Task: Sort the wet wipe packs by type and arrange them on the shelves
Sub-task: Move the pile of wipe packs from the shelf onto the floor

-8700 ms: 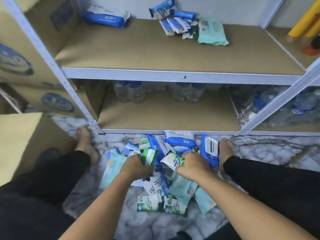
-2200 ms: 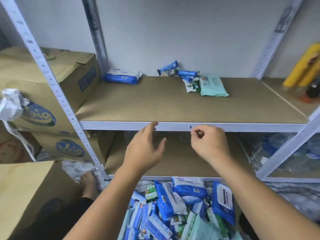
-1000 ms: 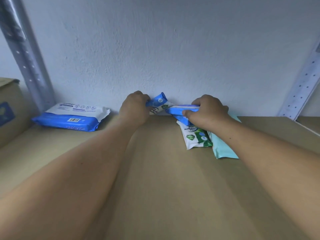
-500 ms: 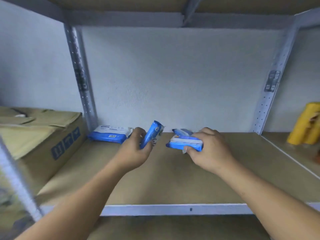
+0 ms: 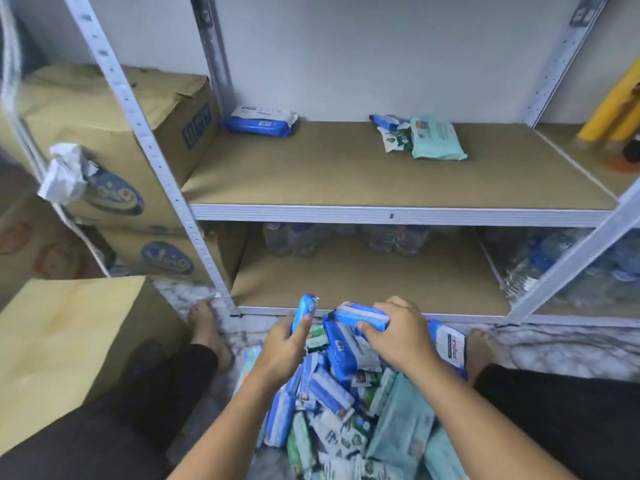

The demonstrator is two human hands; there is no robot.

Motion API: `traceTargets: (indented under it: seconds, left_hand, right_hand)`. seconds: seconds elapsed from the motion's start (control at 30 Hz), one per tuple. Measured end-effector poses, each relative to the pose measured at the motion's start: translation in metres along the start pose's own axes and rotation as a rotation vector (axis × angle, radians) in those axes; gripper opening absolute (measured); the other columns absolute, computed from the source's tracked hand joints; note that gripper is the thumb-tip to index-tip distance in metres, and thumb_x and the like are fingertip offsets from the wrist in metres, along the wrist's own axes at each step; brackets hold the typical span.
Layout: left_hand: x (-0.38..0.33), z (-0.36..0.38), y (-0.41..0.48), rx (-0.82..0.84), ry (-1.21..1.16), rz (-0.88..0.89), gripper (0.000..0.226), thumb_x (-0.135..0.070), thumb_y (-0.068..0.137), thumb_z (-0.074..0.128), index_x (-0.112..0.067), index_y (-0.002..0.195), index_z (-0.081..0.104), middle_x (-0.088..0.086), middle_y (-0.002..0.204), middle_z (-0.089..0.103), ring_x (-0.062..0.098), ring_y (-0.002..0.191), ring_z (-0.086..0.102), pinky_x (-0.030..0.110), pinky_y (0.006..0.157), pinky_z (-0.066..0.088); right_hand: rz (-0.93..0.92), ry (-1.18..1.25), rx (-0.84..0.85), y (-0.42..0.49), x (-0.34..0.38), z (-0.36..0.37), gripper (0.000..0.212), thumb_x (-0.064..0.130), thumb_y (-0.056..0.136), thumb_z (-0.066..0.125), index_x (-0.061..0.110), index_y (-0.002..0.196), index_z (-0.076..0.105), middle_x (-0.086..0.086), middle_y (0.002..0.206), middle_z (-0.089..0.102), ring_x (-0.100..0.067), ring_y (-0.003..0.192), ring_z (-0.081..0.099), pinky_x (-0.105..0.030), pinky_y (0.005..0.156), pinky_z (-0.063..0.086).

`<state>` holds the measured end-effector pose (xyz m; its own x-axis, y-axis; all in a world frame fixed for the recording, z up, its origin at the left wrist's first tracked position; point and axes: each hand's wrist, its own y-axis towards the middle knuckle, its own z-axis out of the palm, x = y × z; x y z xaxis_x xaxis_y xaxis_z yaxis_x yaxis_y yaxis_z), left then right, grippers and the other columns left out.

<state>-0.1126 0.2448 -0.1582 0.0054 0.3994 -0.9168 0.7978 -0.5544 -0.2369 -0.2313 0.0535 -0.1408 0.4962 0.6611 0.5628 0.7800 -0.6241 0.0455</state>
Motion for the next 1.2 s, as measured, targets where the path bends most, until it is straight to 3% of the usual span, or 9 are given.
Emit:
traceTargets:
  seconds: [0.1, 0.2, 0.27, 0.4, 0.57, 0.67, 1.0, 1.13, 1.2]
  left_hand:
    - [0.054, 0.009, -0.002, 0.038, 0.139, -0.151, 0.029, -0.053, 0.092, 0.047, -0.024, 0.089, 0.05, -0.003, 0.089, 0.049, 0.022, 0.084, 0.052, 0.044, 0.083, 0.048]
    - [0.095, 0.012, 0.003, 0.054, 0.257, -0.263, 0.025, -0.033, 0.089, 0.06, -0.017, 0.083, 0.042, 0.005, 0.095, 0.046, 0.024, 0.077, 0.05, 0.034, 0.063, 0.036]
    - [0.12, 0.012, 0.008, 0.054, 0.324, -0.31, 0.036, -0.043, 0.078, 0.069, -0.018, 0.082, 0.044, 0.006, 0.092, 0.053, 0.021, 0.07, 0.051, 0.032, 0.055, 0.037]
    - [0.162, 0.016, 0.015, 0.053, 0.49, -0.359, 0.05, -0.059, 0.073, 0.076, -0.021, 0.087, 0.047, 0.002, 0.094, 0.054, 0.025, 0.082, 0.055, 0.032, 0.066, 0.037]
    - [0.198, 0.033, 0.023, 0.042, 0.562, -0.371, 0.054, -0.058, 0.081, 0.073, -0.017, 0.108, 0.051, 0.005, 0.106, 0.054, 0.03, 0.099, 0.058, 0.037, 0.081, 0.046]
    - [0.212, 0.042, 0.026, 0.036, 0.598, -0.355, 0.058, -0.059, 0.082, 0.07, -0.018, 0.116, 0.048, 0.004, 0.111, 0.054, 0.03, 0.101, 0.059, 0.037, 0.075, 0.045]
    - [0.223, 0.04, 0.031, 0.075, 0.597, -0.329, 0.062, -0.064, 0.081, 0.068, -0.022, 0.121, 0.046, 0.001, 0.117, 0.049, 0.024, 0.102, 0.053, 0.042, 0.085, 0.051]
    - [0.212, 0.035, 0.029, 0.081, 0.556, -0.358, 0.094, -0.071, 0.075, 0.068, -0.025, 0.147, 0.03, 0.002, 0.126, 0.048, 0.026, 0.117, 0.051, 0.04, 0.092, 0.048]
    - [0.205, 0.033, 0.026, 0.054, 0.544, -0.357, 0.095, -0.07, 0.075, 0.069, -0.026, 0.149, 0.029, 0.003, 0.125, 0.049, 0.027, 0.119, 0.05, 0.041, 0.093, 0.049]
  right_hand:
    - [0.099, -0.054, 0.146, -0.017, -0.012, 0.045, 0.053, 0.053, 0.077, 0.068, 0.016, 0.114, 0.075, 0.0, 0.108, 0.063, -0.027, 0.107, 0.061, -0.032, 0.09, 0.05]
    - [0.128, -0.105, 0.254, -0.029, -0.02, 0.082, 0.055, 0.052, 0.084, 0.069, 0.013, 0.123, 0.069, -0.003, 0.121, 0.061, -0.027, 0.117, 0.057, -0.031, 0.093, 0.047]
    - [0.15, -0.104, 0.293, -0.036, -0.024, 0.104, 0.058, 0.054, 0.086, 0.067, 0.009, 0.122, 0.068, -0.005, 0.12, 0.06, -0.026, 0.116, 0.058, -0.031, 0.091, 0.048]
    - [0.104, -0.127, 0.301, -0.05, -0.037, 0.141, 0.058, 0.052, 0.09, 0.064, 0.008, 0.128, 0.065, -0.006, 0.122, 0.059, -0.027, 0.116, 0.055, -0.034, 0.091, 0.049]
    - [-0.008, -0.373, 0.327, -0.055, -0.061, 0.177, 0.053, 0.048, 0.08, 0.074, 0.012, 0.117, 0.069, -0.006, 0.11, 0.063, -0.03, 0.102, 0.061, -0.041, 0.081, 0.055]
    - [-0.043, -0.465, 0.249, -0.06, -0.069, 0.193, 0.054, 0.047, 0.071, 0.08, 0.016, 0.114, 0.071, -0.009, 0.107, 0.063, -0.032, 0.097, 0.057, -0.045, 0.077, 0.052]
    - [-0.053, -0.528, 0.18, -0.059, -0.074, 0.203, 0.058, 0.054, 0.068, 0.081, 0.023, 0.115, 0.07, -0.009, 0.111, 0.058, -0.03, 0.097, 0.054, -0.042, 0.073, 0.049]
    - [-0.002, -0.453, 0.215, -0.058, -0.065, 0.19, 0.064, 0.061, 0.068, 0.078, 0.027, 0.121, 0.064, -0.003, 0.111, 0.056, -0.028, 0.098, 0.055, -0.043, 0.074, 0.051]
    - [0.017, -0.377, 0.204, -0.056, -0.059, 0.18, 0.061, 0.058, 0.075, 0.074, 0.026, 0.125, 0.061, -0.002, 0.113, 0.054, -0.028, 0.101, 0.055, -0.044, 0.078, 0.052]
